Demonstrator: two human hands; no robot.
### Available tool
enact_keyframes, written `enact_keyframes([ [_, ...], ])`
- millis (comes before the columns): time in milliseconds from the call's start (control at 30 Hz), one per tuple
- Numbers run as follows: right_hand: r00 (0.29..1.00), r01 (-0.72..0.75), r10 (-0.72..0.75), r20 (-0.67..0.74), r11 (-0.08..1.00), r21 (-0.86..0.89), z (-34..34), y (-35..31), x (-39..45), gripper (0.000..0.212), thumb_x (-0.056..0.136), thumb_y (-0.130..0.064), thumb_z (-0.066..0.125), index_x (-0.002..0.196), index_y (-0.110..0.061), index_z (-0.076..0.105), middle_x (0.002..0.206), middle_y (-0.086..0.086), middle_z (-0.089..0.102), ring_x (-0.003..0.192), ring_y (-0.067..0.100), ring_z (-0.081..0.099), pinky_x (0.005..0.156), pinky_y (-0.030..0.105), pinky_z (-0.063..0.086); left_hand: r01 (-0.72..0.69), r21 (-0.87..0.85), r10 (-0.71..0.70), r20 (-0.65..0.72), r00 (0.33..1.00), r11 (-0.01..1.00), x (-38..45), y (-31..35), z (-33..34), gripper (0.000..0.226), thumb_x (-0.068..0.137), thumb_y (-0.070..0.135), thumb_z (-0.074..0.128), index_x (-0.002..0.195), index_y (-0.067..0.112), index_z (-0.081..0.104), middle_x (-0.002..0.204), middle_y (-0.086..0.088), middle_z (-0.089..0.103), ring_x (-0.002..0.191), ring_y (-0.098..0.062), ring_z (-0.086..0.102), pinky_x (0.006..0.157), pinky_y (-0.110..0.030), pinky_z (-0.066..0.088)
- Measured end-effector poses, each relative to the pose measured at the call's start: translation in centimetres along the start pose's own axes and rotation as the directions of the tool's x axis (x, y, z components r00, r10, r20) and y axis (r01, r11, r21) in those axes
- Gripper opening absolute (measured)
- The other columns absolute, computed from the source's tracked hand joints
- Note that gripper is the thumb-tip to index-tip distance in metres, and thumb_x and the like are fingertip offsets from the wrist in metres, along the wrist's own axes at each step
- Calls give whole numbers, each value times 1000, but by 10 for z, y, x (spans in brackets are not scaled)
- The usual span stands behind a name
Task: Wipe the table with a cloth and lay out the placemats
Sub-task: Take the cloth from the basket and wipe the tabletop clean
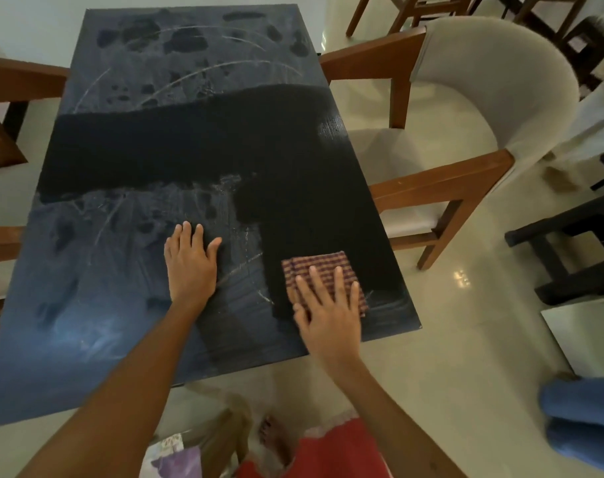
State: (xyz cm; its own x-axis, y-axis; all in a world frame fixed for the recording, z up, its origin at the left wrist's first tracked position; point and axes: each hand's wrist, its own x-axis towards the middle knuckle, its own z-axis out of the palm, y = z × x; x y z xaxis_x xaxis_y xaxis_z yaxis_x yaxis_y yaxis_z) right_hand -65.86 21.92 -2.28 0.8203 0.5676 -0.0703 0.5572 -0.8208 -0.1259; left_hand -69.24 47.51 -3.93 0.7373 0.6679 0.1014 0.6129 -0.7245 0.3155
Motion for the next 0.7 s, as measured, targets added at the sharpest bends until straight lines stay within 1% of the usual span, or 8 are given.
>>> enact_keyframes([
  [133, 974, -226, 226, -15, 974, -22, -2, 61, -3, 58, 97, -52, 15, 147, -30, 34, 154, -1, 36, 144, 39, 22, 115, 59, 19, -2, -13, 2, -18, 1000, 1000, -2, 0, 0, 59, 101, 44, 32, 140, 1, 41, 151, -20, 33, 143, -32, 22, 119, -46, 15],
  [200, 951, -307, 307, -23, 952, 4, -3, 80, -9, 61, 96, -52, 11, 148, -29, 34, 155, 0, 34, 145, 38, 19, 117, 57, 15, 2, -15, -3, -17, 1000, 1000, -2, 1, 0, 59, 101, 44, 32, 141, 1, 40, 151, -20, 32, 144, -32, 21, 119, -46, 15],
  [267, 928, -368, 370, -39, 928, 51, -4, 81, -11, 64, 95, -53, 11, 148, -28, 37, 154, 2, 35, 146, 38, 18, 117, 57, 15, 6, -8, -6, -17, 1000, 1000, -2, 1, -1, 60, 101, 44, 31, 141, 1, 40, 151, -20, 32, 144, -33, 21, 119, -46, 14],
  [333, 914, -399, 403, -47, 914, 74, -3, 70, -14, 62, 96, -50, 14, 147, -26, 39, 153, 3, 38, 145, 39, 18, 116, 59, 16, 3, -4, -4, -18, 1000, 1000, -2, 1, 0, 60, 101, 44, 30, 141, 1, 40, 151, -20, 32, 144, -33, 21, 119, -46, 14],
  [400, 936, -345, 347, -51, 937, 53, -2, 51, -22, 57, 97, -47, 21, 146, -25, 40, 152, 3, 40, 144, 41, 22, 114, 61, 19, -2, -5, 2, -21, 1000, 1000, -2, 0, 1, 60, 101, 44, 30, 141, 0, 40, 151, -21, 32, 143, -33, 22, 119, -47, 15],
  [500, 985, -169, 171, -38, 984, 56, 5, 8, -44, 51, 99, -44, 28, 145, -27, 41, 152, 0, 38, 143, 41, 23, 111, 62, 19, -5, -7, 5, -23, 1000, 1000, -2, -2, 3, 60, 101, 44, 30, 140, 0, 40, 150, -21, 33, 143, -33, 22, 119, -47, 15],
  [600, 1000, -17, 16, 11, 996, 87, 12, -31, -64, 49, 101, -45, 27, 146, -29, 38, 154, -1, 35, 145, 39, 19, 111, 60, 16, -2, -17, 2, -27, 1000, 1000, -2, -3, 3, 59, 102, 44, 30, 140, 1, 41, 151, -20, 33, 143, -32, 22, 119, -46, 15],
  [700, 998, 61, -62, 22, 996, 67, 15, -28, -71, 49, 102, -46, 23, 148, -31, 31, 155, -2, 33, 147, 36, 15, 112, 58, 14, -6, -26, 6, -31, 1000, 1000, -2, -4, 2, 57, 102, 42, 31, 140, 1, 41, 150, -20, 33, 143, -32, 22, 119, -46, 15],
])
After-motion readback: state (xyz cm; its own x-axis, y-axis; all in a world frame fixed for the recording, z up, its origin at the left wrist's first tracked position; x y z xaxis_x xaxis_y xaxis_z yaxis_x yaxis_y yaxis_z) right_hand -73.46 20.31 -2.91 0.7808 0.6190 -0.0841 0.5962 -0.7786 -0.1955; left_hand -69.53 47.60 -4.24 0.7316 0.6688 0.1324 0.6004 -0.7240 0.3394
